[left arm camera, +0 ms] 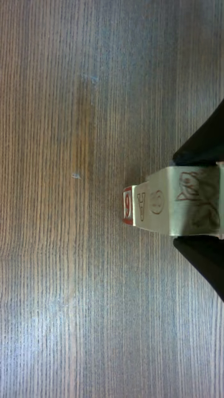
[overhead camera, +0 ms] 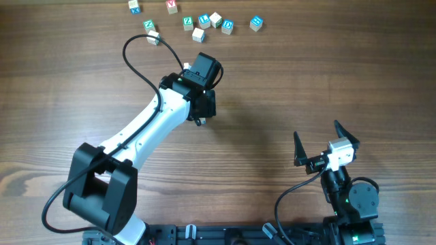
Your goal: Form a tower
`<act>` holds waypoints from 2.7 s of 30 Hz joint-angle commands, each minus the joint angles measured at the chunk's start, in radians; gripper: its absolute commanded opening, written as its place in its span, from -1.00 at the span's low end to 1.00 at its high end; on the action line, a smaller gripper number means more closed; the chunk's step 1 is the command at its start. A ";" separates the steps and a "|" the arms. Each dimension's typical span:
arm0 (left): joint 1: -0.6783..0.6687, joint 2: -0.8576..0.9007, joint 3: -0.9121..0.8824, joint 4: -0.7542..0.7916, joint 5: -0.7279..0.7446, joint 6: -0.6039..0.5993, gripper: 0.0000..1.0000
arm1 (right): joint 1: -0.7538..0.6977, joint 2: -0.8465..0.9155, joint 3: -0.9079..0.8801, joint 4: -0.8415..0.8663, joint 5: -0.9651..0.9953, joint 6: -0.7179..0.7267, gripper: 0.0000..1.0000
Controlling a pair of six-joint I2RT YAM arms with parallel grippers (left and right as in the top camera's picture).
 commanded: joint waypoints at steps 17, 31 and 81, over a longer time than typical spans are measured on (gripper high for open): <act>-0.003 0.011 -0.008 -0.016 -0.021 -0.006 -0.39 | -0.006 -0.007 -0.001 0.004 0.014 0.012 0.99; 0.036 0.011 0.009 0.041 -0.021 -0.008 0.48 | -0.006 -0.007 -0.001 0.004 0.014 0.012 0.99; 0.549 0.011 0.107 0.164 -0.017 -0.066 1.00 | -0.006 -0.007 -0.001 0.138 -0.246 0.199 1.00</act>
